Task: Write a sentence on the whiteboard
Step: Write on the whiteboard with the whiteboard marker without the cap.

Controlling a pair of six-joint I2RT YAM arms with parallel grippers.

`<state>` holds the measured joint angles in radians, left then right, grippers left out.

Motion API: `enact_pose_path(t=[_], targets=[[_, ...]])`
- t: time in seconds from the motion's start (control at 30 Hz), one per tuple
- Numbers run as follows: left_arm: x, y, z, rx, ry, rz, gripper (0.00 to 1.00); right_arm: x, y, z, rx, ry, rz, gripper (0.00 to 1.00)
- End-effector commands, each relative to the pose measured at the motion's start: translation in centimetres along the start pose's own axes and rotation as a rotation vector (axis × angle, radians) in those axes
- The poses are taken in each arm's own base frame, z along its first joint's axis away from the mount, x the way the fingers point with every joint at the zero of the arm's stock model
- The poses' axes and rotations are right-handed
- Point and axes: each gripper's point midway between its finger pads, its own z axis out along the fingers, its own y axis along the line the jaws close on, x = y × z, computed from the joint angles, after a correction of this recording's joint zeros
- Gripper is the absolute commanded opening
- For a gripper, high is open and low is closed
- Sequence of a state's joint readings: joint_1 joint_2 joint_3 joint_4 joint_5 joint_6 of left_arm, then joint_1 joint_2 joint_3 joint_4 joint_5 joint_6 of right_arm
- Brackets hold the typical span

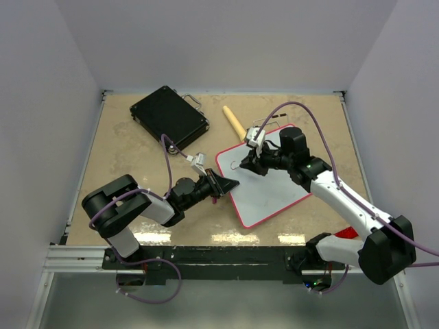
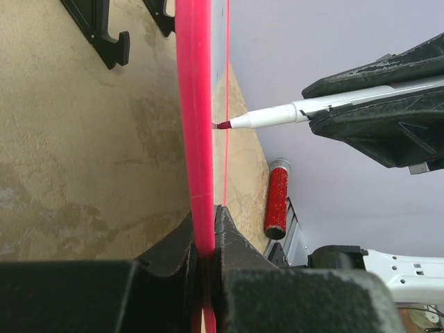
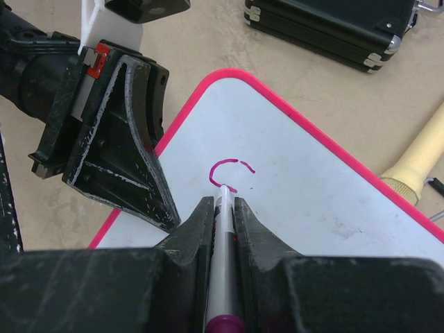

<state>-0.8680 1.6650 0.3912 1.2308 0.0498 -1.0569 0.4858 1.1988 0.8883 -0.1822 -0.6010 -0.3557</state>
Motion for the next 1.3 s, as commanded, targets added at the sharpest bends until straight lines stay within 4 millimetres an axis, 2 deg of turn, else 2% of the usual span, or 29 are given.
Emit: enact_pose_path(t=[0.0, 0.63, 0.93, 1.27], targets=[[-3.2, -6.2, 0.0, 0.238, -0.121, 0.083, 0.0, -1.6, -0.9, 0.0, 0.032, -0.033, -0.011, 0.0], [-3.4, -6.3, -0.1, 0.237, -0.126, 0.089, 0.0, -0.3, -3.7, -0.7, 0.194, 0.02, 0.001, 0.0], [-3.3, -6.1, 0.0, 0.231, -0.123, 0.092, 0.0, -0.7, -1.3, -0.3, 0.056, 0.0, -0.029, 0.0], [-3.2, -6.1, 0.1, 0.23, -0.122, 0.093, 0.0, -0.5, -0.8, -0.2, 0.017, 0.001, -0.031, 0.0]])
